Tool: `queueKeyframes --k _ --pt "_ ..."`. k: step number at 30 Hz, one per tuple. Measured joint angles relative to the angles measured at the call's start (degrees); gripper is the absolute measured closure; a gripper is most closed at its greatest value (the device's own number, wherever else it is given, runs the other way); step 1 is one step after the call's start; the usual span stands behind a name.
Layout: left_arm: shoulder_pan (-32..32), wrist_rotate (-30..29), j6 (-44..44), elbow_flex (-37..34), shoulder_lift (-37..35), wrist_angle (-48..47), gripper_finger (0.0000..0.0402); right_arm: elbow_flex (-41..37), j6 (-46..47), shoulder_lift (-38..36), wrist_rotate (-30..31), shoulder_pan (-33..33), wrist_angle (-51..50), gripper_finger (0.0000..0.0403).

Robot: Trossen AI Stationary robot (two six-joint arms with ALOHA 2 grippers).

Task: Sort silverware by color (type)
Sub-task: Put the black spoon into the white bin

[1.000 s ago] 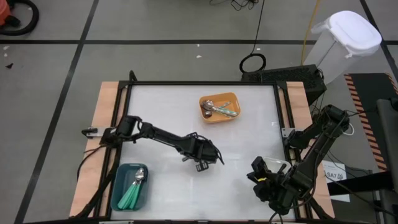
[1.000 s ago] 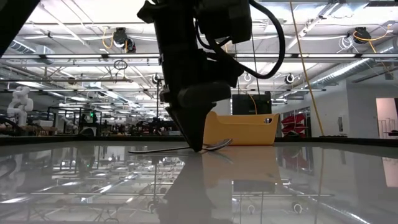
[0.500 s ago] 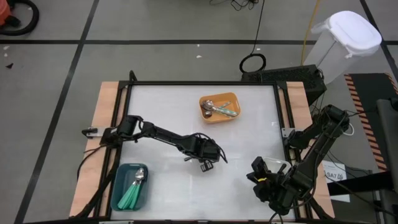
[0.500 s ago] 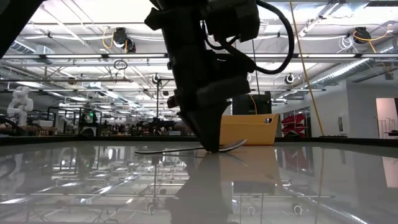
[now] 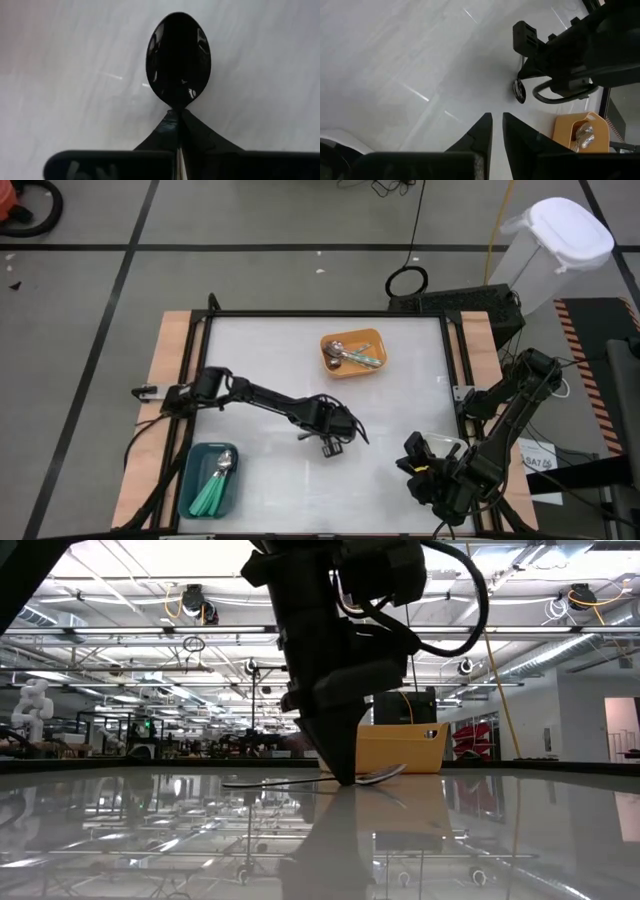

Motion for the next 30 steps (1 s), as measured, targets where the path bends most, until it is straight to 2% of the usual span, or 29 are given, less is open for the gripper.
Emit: queueKeyframes --k 8,30 --pt "-3.2 -2.6 2.1 5.9 0.6 -7.8 0.0398 0.0 0.0 0.0 0.0 0.0 0.0 0.0365" --pt "-11.4 -7.6 19.3 17.7 0.4 -3.7 0.0399 0.0 1.7 0.0 0.0 0.0 -1.3 0.0365"
